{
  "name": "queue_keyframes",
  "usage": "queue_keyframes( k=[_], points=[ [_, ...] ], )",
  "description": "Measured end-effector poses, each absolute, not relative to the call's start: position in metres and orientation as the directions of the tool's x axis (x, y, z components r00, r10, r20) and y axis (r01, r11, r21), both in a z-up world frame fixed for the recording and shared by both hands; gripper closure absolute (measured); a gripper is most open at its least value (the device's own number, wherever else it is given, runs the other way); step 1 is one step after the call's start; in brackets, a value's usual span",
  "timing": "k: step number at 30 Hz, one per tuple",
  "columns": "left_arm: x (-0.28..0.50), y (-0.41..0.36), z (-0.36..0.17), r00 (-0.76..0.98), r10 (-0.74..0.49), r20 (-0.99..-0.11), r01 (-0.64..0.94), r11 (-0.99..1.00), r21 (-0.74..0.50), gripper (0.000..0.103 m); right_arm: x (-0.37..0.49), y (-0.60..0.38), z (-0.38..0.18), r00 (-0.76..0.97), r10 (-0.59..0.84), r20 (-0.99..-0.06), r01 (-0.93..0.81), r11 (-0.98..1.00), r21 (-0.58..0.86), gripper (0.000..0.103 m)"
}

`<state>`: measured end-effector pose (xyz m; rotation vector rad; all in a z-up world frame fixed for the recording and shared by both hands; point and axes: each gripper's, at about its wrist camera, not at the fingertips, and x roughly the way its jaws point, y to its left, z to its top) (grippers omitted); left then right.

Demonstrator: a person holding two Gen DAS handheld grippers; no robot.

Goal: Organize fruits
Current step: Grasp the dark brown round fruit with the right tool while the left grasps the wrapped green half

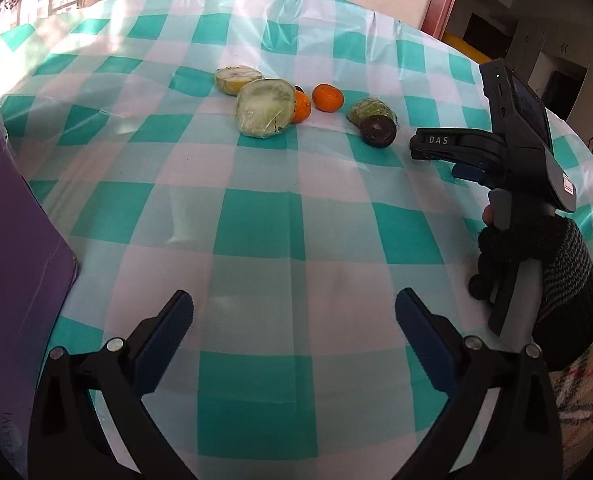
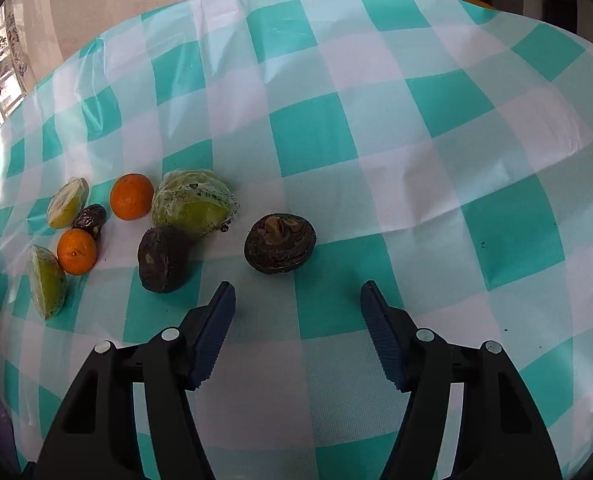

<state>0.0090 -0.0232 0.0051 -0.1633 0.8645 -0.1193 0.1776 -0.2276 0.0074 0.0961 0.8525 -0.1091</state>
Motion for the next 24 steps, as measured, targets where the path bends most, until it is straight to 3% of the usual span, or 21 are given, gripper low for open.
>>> queue_keyframes(
  k=[6, 7, 8, 17, 24],
  points=[
    [0.021, -0.022, 0.009, 0.666, -0.141, -0.732, 0.008, 0.983, -0.183, 0.002, 0.202, -0.216, 0.009, 0.644, -0.078, -0.761, 0.110, 0.994, -0.008, 0.045],
    [0.026, -0.021, 0.010, 0.672, -0.139, -0.728, 0.001, 0.982, -0.187, 0.002, 0.201, -0.217, 0.011, 0.648, -0.080, -0.758, 0.114, 0.993, -0.008, 0.058],
    [0.031, -0.020, 0.011, 0.673, -0.137, -0.726, -0.007, 0.981, -0.192, 0.002, 0.200, -0.218, 0.012, 0.653, -0.080, -0.753, 0.120, 0.993, -0.002, 0.064],
    [0.103, -0.013, 0.016, 0.687, -0.067, -0.724, -0.098, 0.978, -0.184, 0.002, 0.188, -0.270, 0.014, 0.708, 0.132, -0.694, 0.129, 0.942, 0.310, 0.064],
    [0.159, -0.012, 0.018, 0.680, -0.023, -0.733, -0.133, 0.979, -0.154, 0.004, 0.181, -0.274, 0.020, 0.714, 0.156, -0.683, 0.115, 0.935, 0.334, 0.064]
  ],
)
